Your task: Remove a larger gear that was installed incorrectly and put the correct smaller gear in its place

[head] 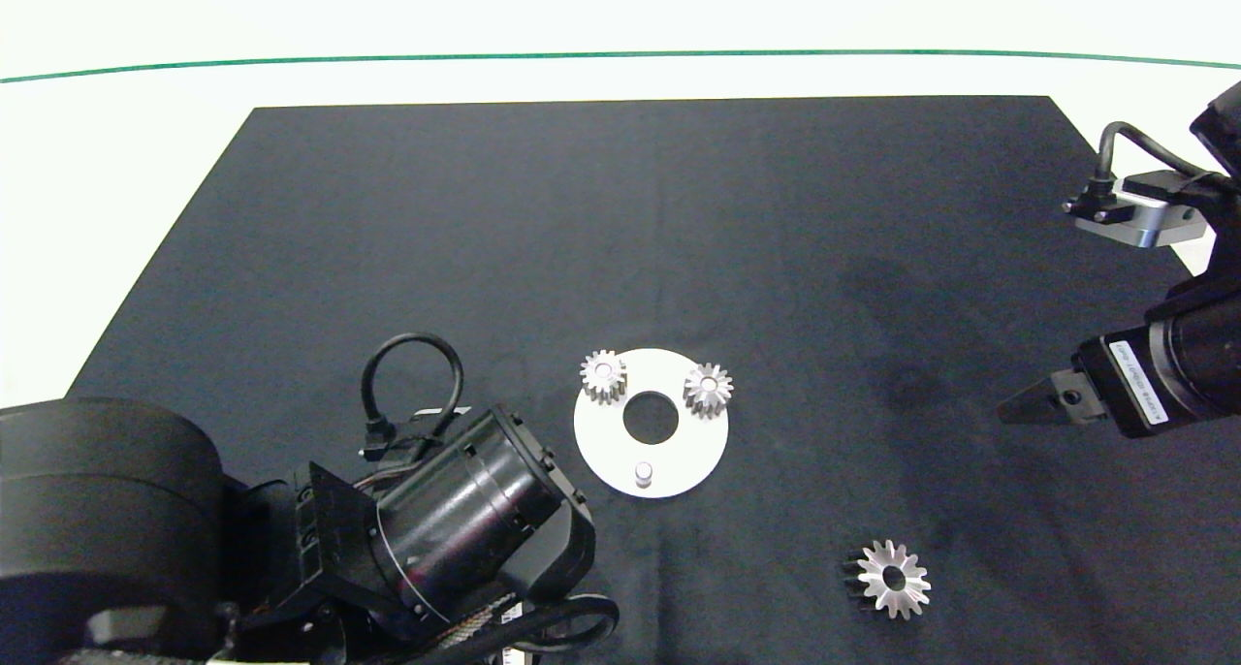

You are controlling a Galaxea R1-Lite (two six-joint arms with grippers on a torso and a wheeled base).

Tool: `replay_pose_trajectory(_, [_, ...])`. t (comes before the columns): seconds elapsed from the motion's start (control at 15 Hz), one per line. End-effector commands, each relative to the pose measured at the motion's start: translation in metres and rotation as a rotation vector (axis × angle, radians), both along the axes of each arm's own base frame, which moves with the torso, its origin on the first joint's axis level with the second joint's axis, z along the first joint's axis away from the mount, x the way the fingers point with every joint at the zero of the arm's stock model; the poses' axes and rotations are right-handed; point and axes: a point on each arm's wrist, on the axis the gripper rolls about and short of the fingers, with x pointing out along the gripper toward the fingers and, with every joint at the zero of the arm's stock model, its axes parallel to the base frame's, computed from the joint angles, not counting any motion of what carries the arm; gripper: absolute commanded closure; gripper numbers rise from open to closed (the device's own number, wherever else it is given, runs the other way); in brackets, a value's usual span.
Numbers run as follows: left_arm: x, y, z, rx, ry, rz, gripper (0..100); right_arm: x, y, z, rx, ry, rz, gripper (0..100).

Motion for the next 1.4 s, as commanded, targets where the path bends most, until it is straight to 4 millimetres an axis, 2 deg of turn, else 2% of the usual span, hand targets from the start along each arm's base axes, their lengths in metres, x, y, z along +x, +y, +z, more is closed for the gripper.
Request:
replay_pose_trajectory(0.07, [0.002, -0.001, -0.009, 0.027, 0.012, 0.008, 0, -0.002, -0.001, 0.001, -0.001, 0.000, -0.001, 0])
replay_pose_trajectory(0.4, [0.002, -0.003, -0.010, 0.026, 0.007, 0.008, 0, -0.002, 0.001, 0.001, -0.001, 0.000, 0.007, 0])
replay_pose_trajectory(0.87, [0.005, -0.007, -0.025, 0.007, -0.011, -0.004, 1, -0.002, 0.001, 0.001, 0.000, -0.001, 0.007, 0])
replay_pose_trajectory(1.4, [0.007, -0.009, -0.030, 0.043, -0.024, 0.008, 17, 0.000, 0.002, -0.004, 0.001, -0.018, 0.008, 0])
